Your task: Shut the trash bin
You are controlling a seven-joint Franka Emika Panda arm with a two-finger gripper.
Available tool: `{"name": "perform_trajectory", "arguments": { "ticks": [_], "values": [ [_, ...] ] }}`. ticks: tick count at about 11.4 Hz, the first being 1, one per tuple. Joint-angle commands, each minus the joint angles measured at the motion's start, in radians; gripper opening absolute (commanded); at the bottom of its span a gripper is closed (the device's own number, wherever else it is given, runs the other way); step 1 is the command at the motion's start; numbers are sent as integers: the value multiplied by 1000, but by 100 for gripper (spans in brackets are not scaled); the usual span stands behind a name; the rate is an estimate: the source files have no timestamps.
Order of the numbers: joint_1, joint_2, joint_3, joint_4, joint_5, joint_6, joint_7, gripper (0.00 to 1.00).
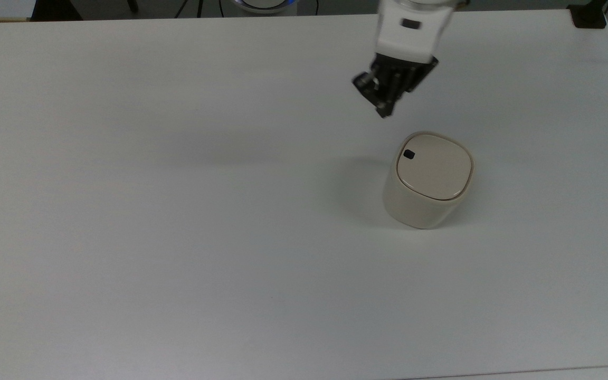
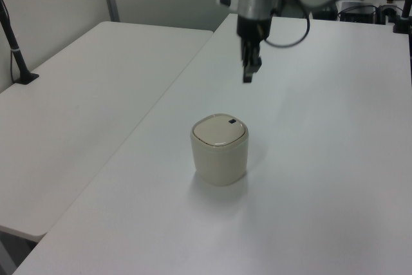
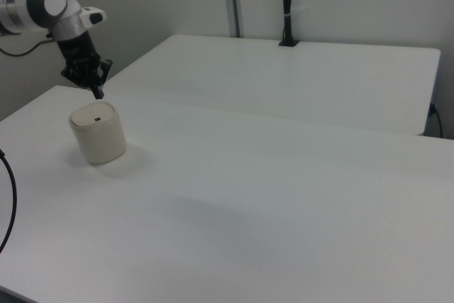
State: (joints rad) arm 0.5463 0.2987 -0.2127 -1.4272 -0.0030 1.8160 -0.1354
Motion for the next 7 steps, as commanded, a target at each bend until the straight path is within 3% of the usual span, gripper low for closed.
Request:
{"name": "perform_trajectory", "arguments": {
  "ticks": [1, 2, 3, 7],
  "values": [
    [-109, -44, 1, -18, -9, -171, 148, 42],
    [-155, -49, 0, -18, -11, -228, 149, 75],
    [-198, -68, -2, -21, -14, -259, 149, 100],
    [-288, -113, -2, -21, -22, -276, 68, 100]
  ]
}}
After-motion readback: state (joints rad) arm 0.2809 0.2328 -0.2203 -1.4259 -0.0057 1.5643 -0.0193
